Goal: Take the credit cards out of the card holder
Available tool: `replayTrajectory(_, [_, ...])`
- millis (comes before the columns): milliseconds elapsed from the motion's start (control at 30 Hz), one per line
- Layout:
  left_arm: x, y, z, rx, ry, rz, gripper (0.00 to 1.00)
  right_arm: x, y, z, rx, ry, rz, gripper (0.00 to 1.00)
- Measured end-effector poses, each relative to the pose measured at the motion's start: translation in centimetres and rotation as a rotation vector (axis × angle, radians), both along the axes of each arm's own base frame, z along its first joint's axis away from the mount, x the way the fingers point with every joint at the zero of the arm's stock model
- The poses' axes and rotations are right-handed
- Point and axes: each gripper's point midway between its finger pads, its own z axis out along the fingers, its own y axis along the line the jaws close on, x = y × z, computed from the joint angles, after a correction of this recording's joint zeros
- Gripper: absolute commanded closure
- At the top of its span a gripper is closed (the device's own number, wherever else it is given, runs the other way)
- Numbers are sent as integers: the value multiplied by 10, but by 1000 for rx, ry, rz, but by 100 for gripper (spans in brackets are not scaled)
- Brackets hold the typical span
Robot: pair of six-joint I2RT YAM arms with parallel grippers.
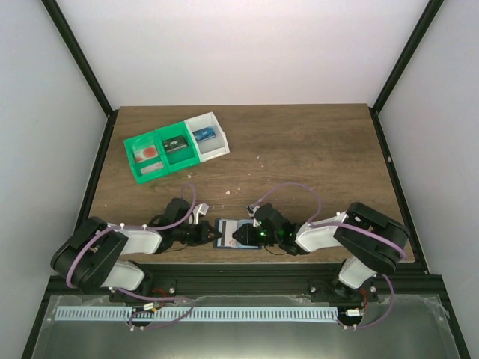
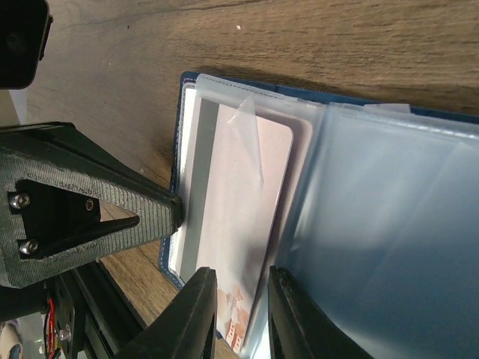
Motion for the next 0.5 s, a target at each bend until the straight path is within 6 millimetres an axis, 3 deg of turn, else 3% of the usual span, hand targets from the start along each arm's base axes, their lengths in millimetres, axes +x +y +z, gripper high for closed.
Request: replayTrajectory(500, [-1, 1, -1, -11, -21, 2, 100, 1, 1, 0, 16, 4, -8, 86])
